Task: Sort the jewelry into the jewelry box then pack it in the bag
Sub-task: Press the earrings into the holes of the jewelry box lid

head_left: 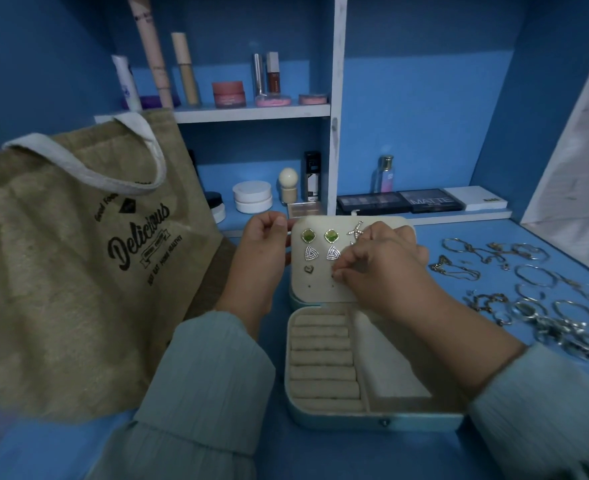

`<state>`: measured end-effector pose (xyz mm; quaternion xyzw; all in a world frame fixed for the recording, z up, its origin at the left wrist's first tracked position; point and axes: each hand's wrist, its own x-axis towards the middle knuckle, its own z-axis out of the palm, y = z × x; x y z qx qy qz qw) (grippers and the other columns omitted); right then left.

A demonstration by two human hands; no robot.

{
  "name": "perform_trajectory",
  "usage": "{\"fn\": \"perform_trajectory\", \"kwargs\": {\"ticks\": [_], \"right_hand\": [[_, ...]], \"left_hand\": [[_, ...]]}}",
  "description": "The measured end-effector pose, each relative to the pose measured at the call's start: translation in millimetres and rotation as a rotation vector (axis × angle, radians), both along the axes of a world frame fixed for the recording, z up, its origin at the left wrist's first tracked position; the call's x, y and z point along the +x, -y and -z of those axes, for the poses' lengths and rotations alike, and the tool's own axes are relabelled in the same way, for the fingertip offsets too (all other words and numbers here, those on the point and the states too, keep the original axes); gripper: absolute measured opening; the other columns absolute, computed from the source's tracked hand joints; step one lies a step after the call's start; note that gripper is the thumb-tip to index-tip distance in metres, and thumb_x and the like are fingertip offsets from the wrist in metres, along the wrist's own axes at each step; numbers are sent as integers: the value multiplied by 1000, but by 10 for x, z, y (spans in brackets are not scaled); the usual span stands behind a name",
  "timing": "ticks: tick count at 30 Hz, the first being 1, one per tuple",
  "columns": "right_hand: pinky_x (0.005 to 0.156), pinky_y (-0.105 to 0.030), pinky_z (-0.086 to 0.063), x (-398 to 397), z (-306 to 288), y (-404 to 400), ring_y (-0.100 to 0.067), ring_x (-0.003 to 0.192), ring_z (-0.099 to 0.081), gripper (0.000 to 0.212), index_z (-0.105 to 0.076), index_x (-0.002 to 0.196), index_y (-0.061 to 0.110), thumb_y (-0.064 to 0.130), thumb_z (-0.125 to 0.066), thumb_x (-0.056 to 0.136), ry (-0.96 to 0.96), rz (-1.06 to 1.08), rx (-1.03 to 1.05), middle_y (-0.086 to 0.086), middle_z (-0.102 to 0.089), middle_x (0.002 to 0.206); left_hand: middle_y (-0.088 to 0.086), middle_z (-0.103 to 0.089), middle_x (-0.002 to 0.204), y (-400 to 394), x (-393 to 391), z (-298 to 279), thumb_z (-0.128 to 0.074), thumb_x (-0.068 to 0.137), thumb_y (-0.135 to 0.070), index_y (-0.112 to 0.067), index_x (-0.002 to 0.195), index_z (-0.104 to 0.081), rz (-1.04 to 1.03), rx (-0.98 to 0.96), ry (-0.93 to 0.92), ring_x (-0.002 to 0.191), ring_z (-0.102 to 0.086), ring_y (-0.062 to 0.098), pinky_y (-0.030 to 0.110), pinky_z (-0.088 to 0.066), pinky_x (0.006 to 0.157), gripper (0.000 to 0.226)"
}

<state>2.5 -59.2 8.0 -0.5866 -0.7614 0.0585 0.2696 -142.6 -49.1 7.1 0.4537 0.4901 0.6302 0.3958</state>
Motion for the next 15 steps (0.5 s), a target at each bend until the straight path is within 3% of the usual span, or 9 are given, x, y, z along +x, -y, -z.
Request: {"fn": "perform_trajectory", "kwargs": {"ticks": [7, 15], "right_hand": [[67, -26, -8, -24, -39, -8, -16, 108, -27, 9, -71, 84, 35, 40, -64, 83, 36, 21, 30, 13, -36, 96], [73, -28, -10, -39, 17, 5, -24, 108, -32, 15, -68, 87, 27, 35, -71, 75, 47, 51, 238, 6, -43, 100]], "left_hand": [[-3, -63, 94, 2, 7, 9, -39, 99, -18, -22, 87, -50, 3, 7, 18, 86, -59, 11, 27, -50, 75, 16], [-4, -63, 96, 17, -4, 14, -40, 99, -20, -21, 89, -51, 10, -6, 44, 88, -60, 11, 27, -50, 75, 15]]}}
